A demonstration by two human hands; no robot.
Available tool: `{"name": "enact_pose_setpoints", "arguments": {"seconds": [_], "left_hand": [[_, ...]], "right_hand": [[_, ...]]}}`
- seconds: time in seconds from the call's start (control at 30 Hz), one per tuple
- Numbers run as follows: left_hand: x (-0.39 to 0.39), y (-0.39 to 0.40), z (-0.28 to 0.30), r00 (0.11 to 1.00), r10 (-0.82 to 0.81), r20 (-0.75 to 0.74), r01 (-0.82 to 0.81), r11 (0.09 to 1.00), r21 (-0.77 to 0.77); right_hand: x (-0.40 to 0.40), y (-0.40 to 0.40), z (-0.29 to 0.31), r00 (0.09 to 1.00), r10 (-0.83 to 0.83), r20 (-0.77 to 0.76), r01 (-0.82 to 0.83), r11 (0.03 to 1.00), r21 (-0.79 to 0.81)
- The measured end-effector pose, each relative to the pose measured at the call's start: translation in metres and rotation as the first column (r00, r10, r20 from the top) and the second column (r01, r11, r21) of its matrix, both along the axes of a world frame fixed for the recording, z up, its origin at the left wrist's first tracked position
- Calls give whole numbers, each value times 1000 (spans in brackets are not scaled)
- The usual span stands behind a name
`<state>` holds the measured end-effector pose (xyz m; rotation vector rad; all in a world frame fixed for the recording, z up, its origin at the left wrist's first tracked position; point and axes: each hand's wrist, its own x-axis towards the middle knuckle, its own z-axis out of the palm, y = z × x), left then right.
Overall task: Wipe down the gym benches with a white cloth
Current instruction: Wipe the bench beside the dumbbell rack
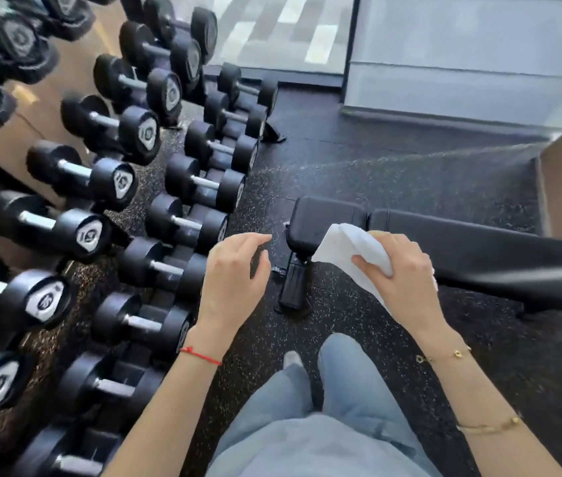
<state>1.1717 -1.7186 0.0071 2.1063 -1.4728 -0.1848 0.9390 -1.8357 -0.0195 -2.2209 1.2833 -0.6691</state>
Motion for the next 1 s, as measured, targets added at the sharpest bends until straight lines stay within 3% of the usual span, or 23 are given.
{"name": "enact_pose_setpoints", "arguments": {"seconds": [0.3, 0.5, 0.8, 1.0], "left_hand": [[43, -116, -44, 993, -109, -39, 111, 993, 46], [53, -196, -109, 994, -107, -39, 110, 990, 92], [80, -290, -293, 991, -135, 14, 133, 985, 106], [85, -304, -448, 991, -128, 25, 125, 987, 105]], "right_hand": [[29, -97, -35, 991, -107, -84, 112, 992, 52], [45, -193, -99, 982, -84, -169, 94, 994, 56], [83, -309, -282, 984, 3, -181, 5, 999, 47], [99, -311, -431, 975, 119, -188, -118, 993, 18]]}}
